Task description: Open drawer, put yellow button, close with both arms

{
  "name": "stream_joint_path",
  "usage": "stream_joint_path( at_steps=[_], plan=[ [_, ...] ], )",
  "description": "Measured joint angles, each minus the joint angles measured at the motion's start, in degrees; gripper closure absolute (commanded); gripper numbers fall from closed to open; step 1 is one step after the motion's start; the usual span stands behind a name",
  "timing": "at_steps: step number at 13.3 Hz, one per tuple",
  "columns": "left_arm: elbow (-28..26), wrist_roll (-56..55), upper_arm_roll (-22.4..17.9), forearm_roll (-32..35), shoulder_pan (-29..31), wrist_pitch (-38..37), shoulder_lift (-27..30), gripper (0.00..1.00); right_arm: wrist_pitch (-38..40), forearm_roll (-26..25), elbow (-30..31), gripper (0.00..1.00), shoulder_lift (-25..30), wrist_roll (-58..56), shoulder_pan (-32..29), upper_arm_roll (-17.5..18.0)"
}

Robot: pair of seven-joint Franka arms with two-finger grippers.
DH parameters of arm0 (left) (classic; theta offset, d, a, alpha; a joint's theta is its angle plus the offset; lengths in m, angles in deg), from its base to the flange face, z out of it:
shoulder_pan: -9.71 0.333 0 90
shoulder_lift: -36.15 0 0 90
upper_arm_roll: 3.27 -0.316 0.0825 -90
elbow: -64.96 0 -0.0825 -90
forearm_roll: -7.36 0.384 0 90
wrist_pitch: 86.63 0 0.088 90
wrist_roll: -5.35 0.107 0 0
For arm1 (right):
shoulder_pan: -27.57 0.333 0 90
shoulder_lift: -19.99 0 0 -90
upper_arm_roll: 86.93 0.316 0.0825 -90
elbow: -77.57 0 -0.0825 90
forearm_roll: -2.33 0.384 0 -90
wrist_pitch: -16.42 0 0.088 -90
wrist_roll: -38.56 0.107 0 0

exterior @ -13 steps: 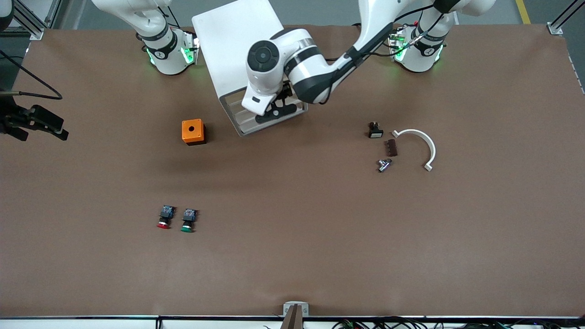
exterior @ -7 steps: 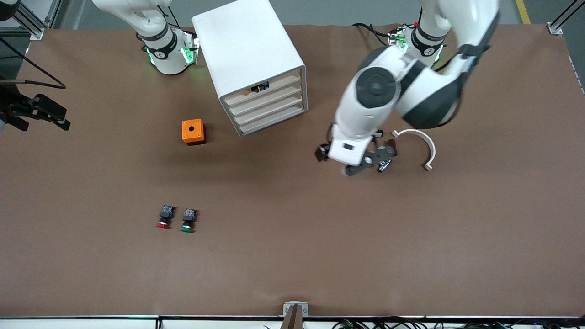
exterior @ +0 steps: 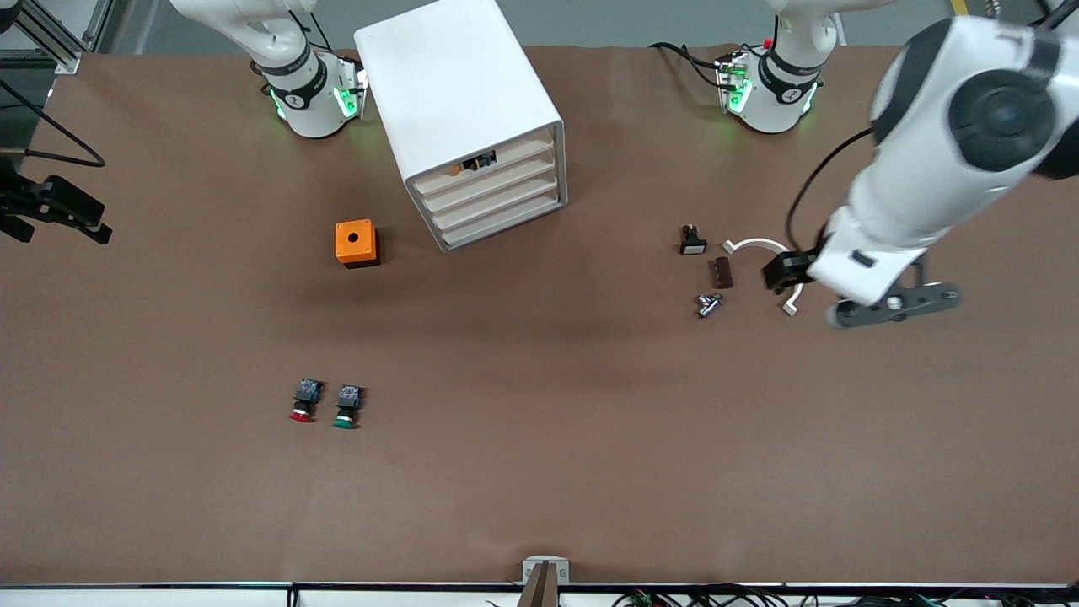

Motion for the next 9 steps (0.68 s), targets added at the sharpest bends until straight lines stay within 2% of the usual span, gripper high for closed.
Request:
stream_joint_path(
  at_steps=[2,5,9],
  plan=[
    [-0.01,6.76,0.04,-0.01,3.18,-2.13,2.79,0.00,-0.71,0.00,-0.27,0.00,0.01,1.03,0.00,0.33],
    [-0.21,13.71,-1.63,-1.79,3.88,-3.60,6.28,0.00,-0.71,0.00,-0.83,0.00,0.04,1.39,-0.02,0.60],
    [-4.36,24.94,-15.88,-6.06,-4.14,-5.88,12.77,0.00,0.19,0.00,-0.74,0.00,0.03,4.26,-0.37,0.97]
  ],
)
